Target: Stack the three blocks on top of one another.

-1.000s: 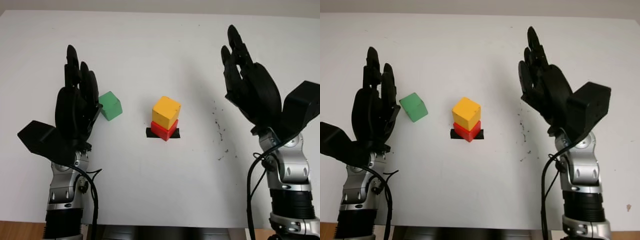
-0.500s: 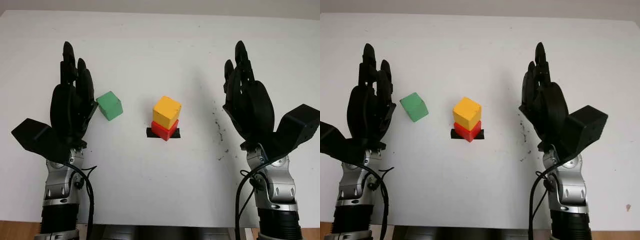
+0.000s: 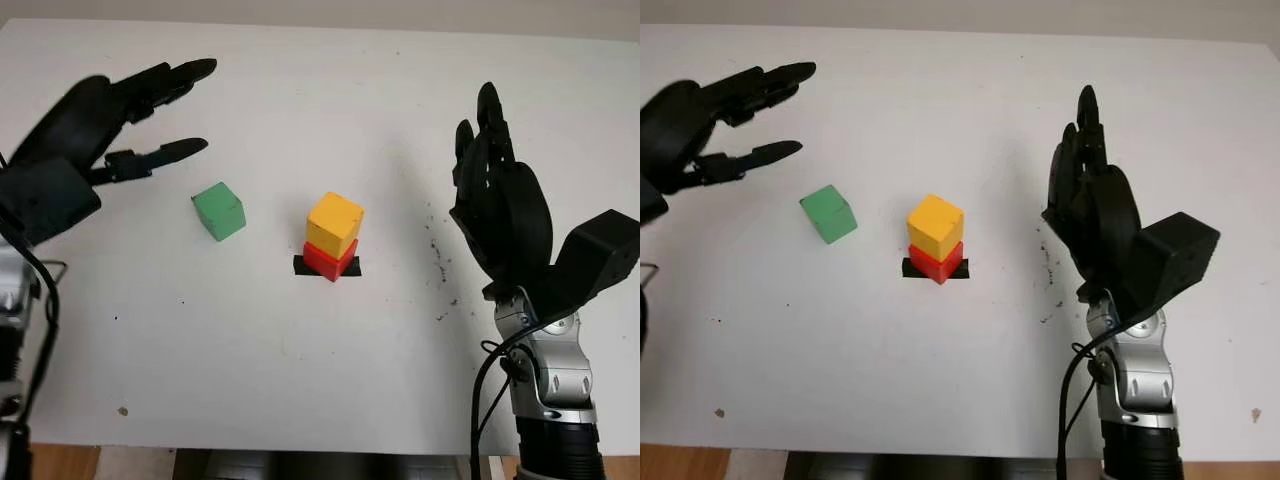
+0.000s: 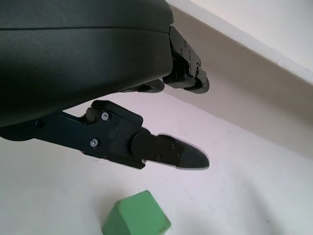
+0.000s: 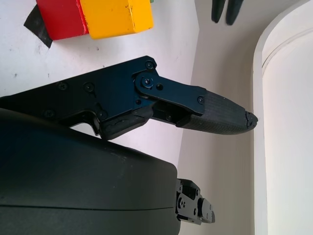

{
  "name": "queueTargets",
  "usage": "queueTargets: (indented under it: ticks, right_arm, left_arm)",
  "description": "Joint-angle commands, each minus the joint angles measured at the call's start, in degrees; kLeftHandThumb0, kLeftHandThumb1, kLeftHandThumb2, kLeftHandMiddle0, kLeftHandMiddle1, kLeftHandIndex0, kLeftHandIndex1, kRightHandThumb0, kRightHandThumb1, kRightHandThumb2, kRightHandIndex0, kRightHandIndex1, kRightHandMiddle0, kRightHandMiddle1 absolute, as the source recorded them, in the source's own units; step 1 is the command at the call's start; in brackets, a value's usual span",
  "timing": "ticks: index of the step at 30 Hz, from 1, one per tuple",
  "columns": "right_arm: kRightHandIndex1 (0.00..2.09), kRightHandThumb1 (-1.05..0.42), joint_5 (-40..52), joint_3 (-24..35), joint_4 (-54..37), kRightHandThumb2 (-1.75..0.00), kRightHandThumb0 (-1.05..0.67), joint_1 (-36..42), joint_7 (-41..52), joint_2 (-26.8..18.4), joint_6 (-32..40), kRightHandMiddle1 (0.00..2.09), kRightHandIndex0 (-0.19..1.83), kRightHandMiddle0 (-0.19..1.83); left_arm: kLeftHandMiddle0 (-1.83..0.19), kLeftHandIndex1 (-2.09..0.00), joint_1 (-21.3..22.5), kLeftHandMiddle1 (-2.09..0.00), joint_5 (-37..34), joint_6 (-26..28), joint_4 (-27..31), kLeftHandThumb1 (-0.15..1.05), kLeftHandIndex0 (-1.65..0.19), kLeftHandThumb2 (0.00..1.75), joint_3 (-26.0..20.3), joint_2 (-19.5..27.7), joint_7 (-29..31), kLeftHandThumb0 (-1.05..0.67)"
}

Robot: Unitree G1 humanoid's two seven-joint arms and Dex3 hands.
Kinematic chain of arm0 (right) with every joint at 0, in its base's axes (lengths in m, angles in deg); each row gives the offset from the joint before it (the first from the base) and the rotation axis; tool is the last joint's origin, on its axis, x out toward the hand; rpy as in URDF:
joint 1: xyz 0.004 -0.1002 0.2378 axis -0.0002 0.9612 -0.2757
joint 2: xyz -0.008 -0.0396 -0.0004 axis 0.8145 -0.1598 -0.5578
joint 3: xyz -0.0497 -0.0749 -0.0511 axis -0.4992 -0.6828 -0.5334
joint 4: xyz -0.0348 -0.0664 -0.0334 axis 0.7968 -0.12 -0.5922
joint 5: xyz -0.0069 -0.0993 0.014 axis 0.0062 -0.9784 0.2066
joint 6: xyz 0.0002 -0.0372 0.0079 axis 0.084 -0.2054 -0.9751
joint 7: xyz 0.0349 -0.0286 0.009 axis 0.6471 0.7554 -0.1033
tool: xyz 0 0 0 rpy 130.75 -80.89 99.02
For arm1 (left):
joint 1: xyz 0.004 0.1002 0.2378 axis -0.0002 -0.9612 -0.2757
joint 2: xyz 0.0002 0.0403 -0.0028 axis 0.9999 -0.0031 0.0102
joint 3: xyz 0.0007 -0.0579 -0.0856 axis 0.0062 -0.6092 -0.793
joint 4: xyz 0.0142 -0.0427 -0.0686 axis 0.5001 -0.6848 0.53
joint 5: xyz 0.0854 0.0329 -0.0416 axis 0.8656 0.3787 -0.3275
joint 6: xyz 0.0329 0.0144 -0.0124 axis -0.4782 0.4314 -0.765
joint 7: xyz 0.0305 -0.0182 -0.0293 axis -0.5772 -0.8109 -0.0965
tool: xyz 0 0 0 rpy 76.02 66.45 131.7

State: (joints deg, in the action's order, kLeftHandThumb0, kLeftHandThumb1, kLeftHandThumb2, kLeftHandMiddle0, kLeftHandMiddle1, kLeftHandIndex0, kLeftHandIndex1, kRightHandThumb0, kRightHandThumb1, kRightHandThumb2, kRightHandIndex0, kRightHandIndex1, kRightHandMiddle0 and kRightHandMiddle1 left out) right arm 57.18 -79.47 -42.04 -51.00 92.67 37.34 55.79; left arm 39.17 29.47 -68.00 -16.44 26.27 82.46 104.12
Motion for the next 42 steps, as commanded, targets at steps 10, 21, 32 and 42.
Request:
queueTargets:
  ticks: [10,21,32,42]
  right_arm:
    - [0.00,-1.05,-0.1,1.3,-1.3,-0.75,-0.76,0.5,-0.7,-0.6,-0.5,0.00,-0.19,-0.19]
    - [0.00,-1.05,0.1,1.2,-1.7,-0.77,-0.75,0.9,-1.5,0.1,0.2,0.00,-0.19,-0.19]
    - [0.00,-1.05,0.6,1.2,-1.0,-0.78,-0.74,0.9,-1.2,0.1,0.0,0.00,-0.19,-0.19]
    - [0.00,-1.05,1.3,1.5,-0.5,-0.75,-0.74,1.0,-0.7,0.1,-0.4,0.00,-0.19,-0.19]
  left_arm:
    - [-0.07,-0.06,12.9,-0.05,20.2,-16.0,-8.9,0.79,-0.26,0.04,12.8,6.9,-1.3,-0.51]
    - [0.07,-0.04,16.1,-0.02,33.5,-18.7,-7.9,0.82,-0.22,0.06,20.3,7.0,-3.0,-0.55]
    - [0.09,-0.06,15.4,-0.05,36.6,-21.0,-8.7,0.83,-0.26,0.06,22.1,6.8,-6.4,-0.50]
    - [0.02,-0.14,17.3,-0.07,39.3,-25.1,-16.4,0.88,-0.46,0.07,24.6,5.3,-16.0,-0.54]
